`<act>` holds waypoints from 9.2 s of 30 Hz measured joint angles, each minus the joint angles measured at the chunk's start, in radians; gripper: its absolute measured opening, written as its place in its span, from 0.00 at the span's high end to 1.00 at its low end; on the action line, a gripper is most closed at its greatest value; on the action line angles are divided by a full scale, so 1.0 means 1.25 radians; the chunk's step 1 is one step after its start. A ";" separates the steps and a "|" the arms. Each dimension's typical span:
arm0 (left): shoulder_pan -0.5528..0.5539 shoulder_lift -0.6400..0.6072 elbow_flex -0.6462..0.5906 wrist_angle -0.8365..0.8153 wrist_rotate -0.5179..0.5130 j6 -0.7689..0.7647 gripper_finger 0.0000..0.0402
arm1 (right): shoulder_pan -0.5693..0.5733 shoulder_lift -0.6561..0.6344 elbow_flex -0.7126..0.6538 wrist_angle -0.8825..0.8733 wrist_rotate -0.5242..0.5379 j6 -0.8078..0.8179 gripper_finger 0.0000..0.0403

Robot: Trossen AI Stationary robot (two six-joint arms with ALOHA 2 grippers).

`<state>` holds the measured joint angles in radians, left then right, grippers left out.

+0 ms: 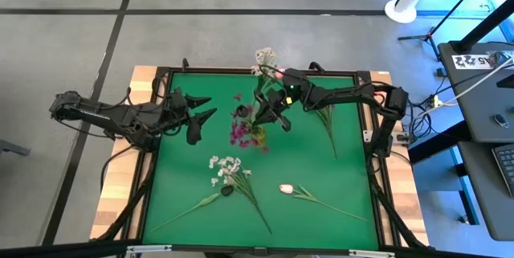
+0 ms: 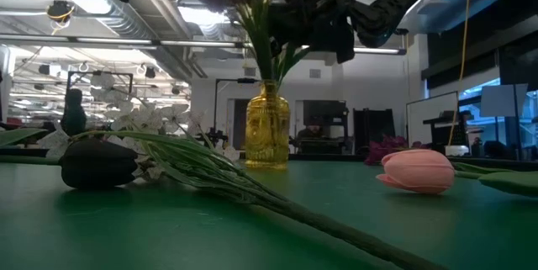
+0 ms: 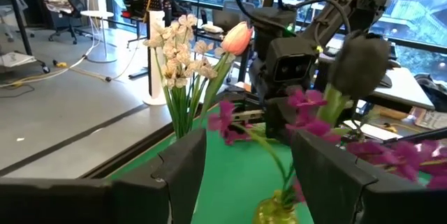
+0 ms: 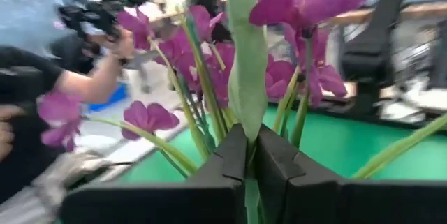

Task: Sort flowers into vase by color
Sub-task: Put the top black flower into the yellow vase, then put the black flower into the yellow vase

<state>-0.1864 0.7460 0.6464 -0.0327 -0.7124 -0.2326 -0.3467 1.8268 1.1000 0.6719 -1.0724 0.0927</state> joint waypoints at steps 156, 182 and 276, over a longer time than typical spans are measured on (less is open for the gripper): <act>-0.500 0.687 0.141 -0.384 0.607 -0.932 0.48 | 0.649 -0.441 -0.340 -0.999 0.980 0.473 0.56; -0.446 0.691 0.242 -0.541 0.611 -0.921 0.99 | 0.649 -0.444 -0.332 -1.001 0.941 0.427 0.56; -0.337 0.341 -0.208 0.961 -0.070 0.276 1.00 | 0.649 -0.606 -0.304 -0.664 1.070 0.093 0.56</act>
<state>-0.6080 1.1717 0.3863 1.1681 -0.7998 0.1118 0.4644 1.0687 0.7204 -0.1577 0.2649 0.2092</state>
